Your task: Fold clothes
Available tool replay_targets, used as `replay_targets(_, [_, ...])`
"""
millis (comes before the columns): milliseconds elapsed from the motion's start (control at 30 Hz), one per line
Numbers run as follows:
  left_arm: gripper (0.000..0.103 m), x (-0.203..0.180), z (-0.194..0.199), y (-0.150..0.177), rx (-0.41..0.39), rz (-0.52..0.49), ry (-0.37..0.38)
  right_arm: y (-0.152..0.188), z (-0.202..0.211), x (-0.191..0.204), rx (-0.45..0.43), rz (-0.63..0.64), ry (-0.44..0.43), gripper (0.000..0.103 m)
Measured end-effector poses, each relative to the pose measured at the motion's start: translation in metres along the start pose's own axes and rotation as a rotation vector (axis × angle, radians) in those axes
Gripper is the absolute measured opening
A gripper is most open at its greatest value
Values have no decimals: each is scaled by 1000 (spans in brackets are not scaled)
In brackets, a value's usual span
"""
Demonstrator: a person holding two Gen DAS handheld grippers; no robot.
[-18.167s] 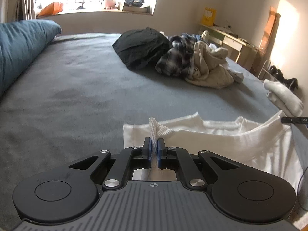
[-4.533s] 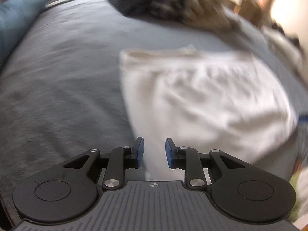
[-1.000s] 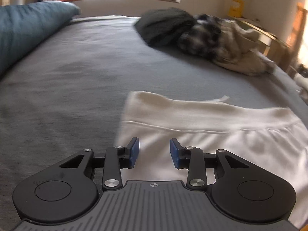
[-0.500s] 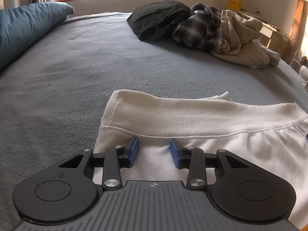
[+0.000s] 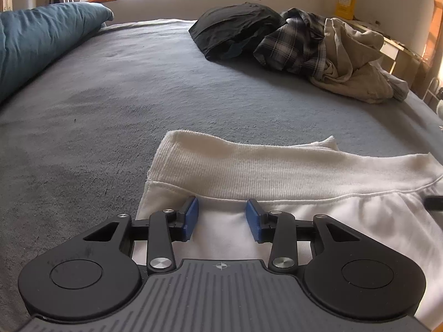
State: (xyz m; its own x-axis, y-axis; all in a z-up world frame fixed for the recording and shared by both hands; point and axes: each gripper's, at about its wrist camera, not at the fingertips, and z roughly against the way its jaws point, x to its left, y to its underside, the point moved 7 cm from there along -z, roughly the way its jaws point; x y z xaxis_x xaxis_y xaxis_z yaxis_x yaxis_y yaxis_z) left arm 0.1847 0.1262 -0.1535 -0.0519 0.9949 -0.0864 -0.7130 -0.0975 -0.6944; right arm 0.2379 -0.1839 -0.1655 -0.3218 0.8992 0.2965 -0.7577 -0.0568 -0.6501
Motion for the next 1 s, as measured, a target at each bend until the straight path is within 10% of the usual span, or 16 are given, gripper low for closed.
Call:
replay_targets(267, [40,2,0,0,8,-6,19,5,4,44,26,-14,-150,2])
replay_targets(500, [41,4,2,0,8,10,33,-27,-5,37,-40,-77,-71,3])
replay_targets(667, [41,13,3,-3,26,61,64,-5,-4,75,79,2,-218,3])
replay_targets(1000, [42,10,20,-7,23,53,99,-16,-8,78,52,-39,-223,3])
